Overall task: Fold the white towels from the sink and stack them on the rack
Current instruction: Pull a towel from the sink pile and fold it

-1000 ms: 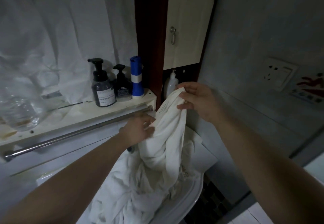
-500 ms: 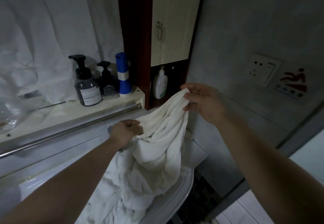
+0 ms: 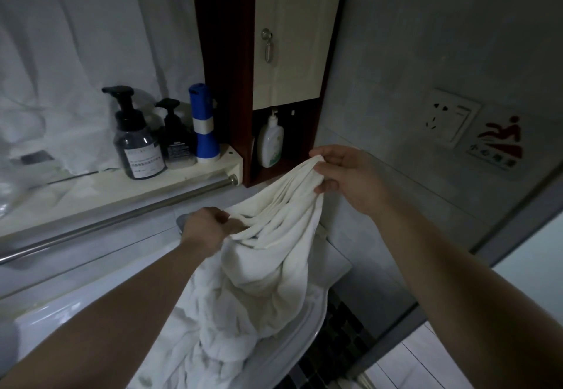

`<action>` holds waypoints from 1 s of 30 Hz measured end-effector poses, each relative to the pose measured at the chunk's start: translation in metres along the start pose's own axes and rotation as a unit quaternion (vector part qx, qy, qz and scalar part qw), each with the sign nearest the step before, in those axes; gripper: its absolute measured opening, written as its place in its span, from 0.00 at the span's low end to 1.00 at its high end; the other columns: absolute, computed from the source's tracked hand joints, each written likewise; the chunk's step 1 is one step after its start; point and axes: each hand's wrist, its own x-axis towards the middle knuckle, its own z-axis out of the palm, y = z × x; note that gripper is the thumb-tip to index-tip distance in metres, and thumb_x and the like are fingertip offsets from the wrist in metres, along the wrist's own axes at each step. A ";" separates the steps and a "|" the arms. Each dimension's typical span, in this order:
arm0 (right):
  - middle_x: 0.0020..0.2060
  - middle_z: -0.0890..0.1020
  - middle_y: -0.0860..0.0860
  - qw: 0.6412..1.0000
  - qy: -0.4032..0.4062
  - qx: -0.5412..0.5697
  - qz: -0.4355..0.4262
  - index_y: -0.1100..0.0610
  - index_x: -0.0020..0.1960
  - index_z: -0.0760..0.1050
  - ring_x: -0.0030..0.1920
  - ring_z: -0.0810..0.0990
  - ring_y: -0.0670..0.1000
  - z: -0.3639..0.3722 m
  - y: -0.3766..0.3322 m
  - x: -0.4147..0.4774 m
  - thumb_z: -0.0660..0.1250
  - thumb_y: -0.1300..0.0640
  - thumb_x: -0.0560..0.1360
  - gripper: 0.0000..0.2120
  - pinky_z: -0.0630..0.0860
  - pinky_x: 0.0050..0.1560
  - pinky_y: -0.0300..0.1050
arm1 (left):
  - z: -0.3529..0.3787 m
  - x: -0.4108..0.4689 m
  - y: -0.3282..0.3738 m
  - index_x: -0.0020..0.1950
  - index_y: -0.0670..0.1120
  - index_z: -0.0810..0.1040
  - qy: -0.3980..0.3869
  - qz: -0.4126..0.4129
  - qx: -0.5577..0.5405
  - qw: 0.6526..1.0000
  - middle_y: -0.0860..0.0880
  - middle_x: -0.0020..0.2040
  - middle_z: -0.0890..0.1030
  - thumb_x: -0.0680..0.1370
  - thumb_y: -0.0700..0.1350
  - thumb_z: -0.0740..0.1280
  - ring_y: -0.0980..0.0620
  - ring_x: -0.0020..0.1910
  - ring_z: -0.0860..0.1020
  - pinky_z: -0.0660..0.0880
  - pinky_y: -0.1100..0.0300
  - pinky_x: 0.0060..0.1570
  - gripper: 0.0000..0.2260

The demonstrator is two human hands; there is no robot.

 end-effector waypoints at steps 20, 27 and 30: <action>0.50 0.83 0.59 0.994 0.102 0.032 0.010 0.57 0.48 0.82 0.49 0.84 0.55 -0.004 0.015 0.015 0.70 0.68 0.76 0.08 0.83 0.39 0.47 | -0.022 0.010 -0.016 0.41 0.50 0.75 0.061 0.035 0.003 0.997 0.53 0.36 0.78 0.77 0.43 0.70 0.58 0.34 0.75 0.67 0.66 0.27 0.07; 0.48 0.81 0.58 0.986 0.167 0.029 -0.001 0.63 0.52 0.79 0.45 0.82 0.52 -0.010 0.011 0.017 0.68 0.69 0.77 0.06 0.84 0.37 0.46 | -0.028 0.010 -0.024 0.48 0.53 0.86 -0.033 0.201 0.125 0.971 0.54 0.52 0.83 0.78 0.33 0.62 0.54 0.49 0.81 0.76 0.62 0.53 0.18; 0.46 0.81 0.54 0.979 0.204 0.030 -0.002 0.60 0.48 0.80 0.43 0.82 0.50 -0.016 0.015 0.024 0.69 0.69 0.76 0.06 0.83 0.35 0.44 | -0.036 0.008 -0.028 0.55 0.54 0.85 -0.070 0.253 0.188 0.946 0.51 0.54 0.82 0.76 0.39 0.63 0.52 0.52 0.80 0.75 0.59 0.57 0.16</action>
